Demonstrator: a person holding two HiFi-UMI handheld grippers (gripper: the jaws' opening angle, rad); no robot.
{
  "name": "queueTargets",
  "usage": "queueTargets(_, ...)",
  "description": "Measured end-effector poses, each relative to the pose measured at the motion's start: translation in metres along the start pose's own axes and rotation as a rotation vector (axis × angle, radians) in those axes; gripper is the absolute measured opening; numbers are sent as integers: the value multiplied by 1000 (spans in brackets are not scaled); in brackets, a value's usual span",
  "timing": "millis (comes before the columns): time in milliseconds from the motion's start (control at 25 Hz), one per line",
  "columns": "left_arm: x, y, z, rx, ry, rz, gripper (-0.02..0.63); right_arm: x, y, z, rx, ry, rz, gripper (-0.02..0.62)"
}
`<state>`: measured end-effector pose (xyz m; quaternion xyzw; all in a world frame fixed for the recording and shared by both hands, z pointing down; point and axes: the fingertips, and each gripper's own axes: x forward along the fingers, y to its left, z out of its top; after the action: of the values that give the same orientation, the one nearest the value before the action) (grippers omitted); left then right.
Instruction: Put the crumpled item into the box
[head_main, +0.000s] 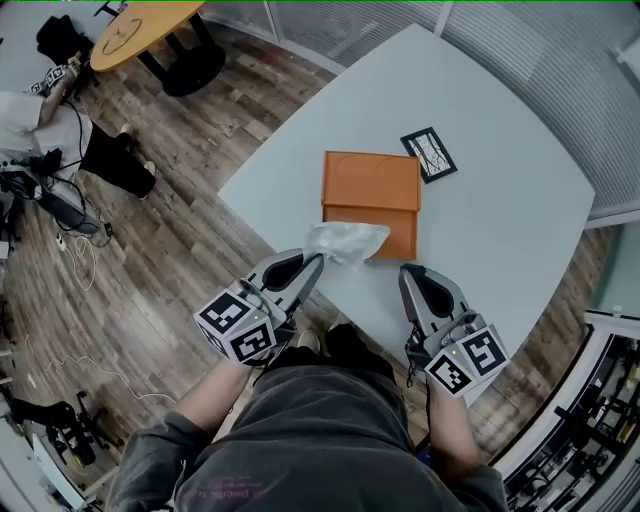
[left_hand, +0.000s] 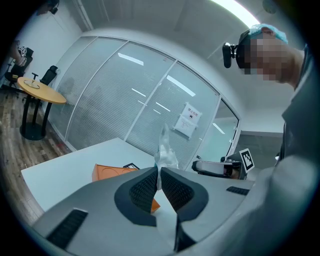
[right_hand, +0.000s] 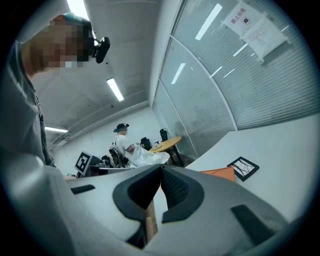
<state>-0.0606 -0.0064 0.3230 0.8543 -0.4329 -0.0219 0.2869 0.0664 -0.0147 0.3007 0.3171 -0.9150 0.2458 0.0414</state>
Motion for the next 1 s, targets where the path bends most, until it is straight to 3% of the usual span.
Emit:
queueTargets(520, 49, 11, -24, -13, 59, 23, 35, -2, -47, -2, 33, 27, 10, 5)
queueTargets(1000, 78, 33, -55, -49, 148, -3, 35, 5, -68, -17, 64, 49, -52, 5)
